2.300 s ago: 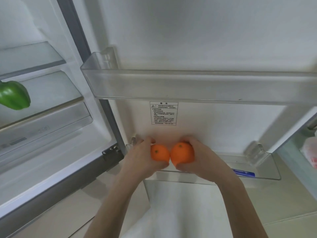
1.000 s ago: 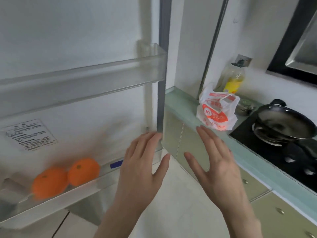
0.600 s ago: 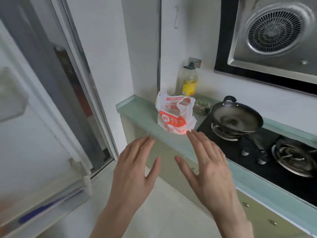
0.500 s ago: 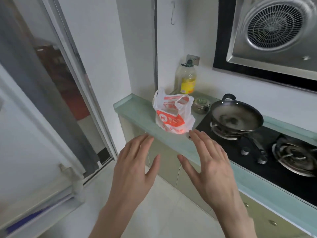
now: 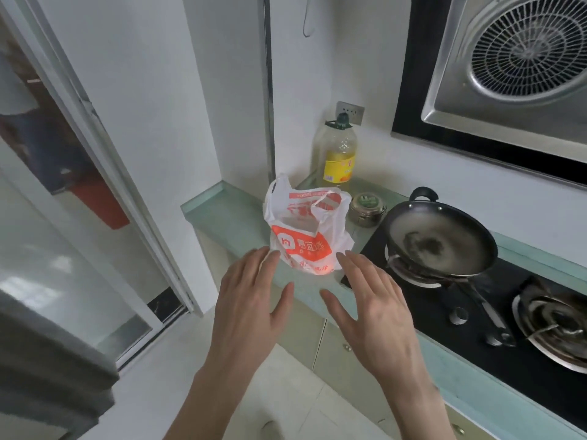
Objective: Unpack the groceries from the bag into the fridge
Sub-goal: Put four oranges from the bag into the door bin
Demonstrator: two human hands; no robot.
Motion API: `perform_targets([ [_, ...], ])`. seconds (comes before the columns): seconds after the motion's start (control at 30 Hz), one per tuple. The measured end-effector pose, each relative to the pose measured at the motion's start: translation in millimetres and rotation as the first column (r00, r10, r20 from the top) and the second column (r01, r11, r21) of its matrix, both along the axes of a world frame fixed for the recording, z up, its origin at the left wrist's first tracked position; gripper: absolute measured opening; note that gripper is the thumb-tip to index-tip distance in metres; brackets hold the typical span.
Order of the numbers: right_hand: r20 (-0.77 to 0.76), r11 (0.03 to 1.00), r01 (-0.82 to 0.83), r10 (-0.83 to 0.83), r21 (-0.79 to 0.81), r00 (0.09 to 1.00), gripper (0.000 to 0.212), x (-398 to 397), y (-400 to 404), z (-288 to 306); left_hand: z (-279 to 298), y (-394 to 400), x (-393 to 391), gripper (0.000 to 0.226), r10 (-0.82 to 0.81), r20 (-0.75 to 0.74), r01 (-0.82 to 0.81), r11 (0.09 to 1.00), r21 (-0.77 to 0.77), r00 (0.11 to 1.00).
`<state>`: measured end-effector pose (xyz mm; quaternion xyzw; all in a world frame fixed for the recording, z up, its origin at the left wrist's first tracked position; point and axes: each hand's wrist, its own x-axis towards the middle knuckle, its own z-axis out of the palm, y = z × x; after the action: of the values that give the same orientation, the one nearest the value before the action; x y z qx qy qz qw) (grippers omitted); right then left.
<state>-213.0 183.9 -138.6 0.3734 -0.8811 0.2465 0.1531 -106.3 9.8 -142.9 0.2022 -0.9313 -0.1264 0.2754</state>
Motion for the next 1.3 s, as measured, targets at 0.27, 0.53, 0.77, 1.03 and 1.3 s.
perform_targets([
  [0.27,0.044,0.998,0.006,-0.009,0.064,0.999,0.059,-77,-67,-17,-18,-63,-84,0.065,0.027,0.030,-0.030,0.995,0.093,0.999],
  [0.53,0.095,0.976,0.001,-0.022,0.218,0.995,0.063,-128,-120,-33,-45,-99,-131,0.061,0.099,0.055,-0.104,0.989,0.107,0.994],
  [0.77,0.161,0.947,-0.054,0.003,0.315,0.987,0.063,-182,-147,-47,-63,-119,-183,0.057,0.054,0.082,-0.063,0.992,0.110,0.995],
  [1.03,0.277,0.947,-0.092,0.004,0.306,0.961,0.059,-249,-177,-72,-88,-142,-261,0.048,-0.058,0.063,0.040,0.965,0.259,0.996],
  [1.3,0.433,0.922,-0.238,0.088,0.305,0.897,0.057,-303,-221,-113,-134,-178,-325,0.051,-0.091,0.270,0.046,0.984,0.169,0.958],
])
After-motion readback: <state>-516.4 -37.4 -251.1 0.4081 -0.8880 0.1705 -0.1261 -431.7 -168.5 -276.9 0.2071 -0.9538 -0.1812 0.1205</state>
